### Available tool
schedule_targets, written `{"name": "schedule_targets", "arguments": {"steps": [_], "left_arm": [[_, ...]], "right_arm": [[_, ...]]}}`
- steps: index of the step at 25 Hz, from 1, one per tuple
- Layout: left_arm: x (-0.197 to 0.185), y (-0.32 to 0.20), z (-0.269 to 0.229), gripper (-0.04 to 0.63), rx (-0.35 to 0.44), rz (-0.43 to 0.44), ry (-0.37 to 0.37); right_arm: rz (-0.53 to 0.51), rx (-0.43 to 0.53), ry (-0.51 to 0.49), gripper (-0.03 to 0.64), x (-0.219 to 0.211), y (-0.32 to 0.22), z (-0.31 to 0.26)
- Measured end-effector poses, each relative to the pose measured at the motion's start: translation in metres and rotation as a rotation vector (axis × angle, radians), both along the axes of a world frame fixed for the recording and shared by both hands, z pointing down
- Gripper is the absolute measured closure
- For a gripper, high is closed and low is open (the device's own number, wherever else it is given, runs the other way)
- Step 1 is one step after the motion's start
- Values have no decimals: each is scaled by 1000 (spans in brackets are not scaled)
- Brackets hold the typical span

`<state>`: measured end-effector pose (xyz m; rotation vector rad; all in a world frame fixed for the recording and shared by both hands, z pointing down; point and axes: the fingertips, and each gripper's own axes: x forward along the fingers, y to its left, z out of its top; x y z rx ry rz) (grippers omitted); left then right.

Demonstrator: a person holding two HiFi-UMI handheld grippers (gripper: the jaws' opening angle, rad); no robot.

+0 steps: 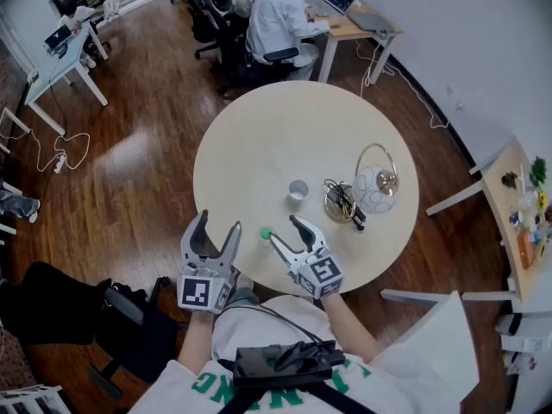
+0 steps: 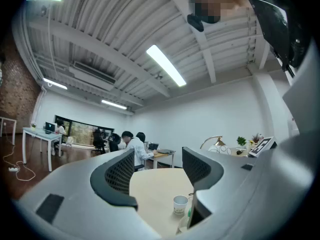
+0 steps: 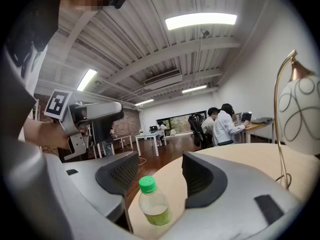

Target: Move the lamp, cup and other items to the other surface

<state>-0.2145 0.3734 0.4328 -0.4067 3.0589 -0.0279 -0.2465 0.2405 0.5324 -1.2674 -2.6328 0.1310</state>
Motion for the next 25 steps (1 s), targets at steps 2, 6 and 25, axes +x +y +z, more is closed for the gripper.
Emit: {"name": "schedule_targets", "arguments": {"steps": [2, 6, 25], "left_arm": [[6, 10, 3, 301, 9, -16, 9], [19, 25, 8, 301, 50, -52, 32], [13, -7, 7, 301, 88, 111, 45]], "right_arm": [[-6, 23, 49, 318, 2, 12, 18], [-35, 104, 103, 319, 5, 32, 48], [205, 144, 45, 460, 6, -19, 1]]}}
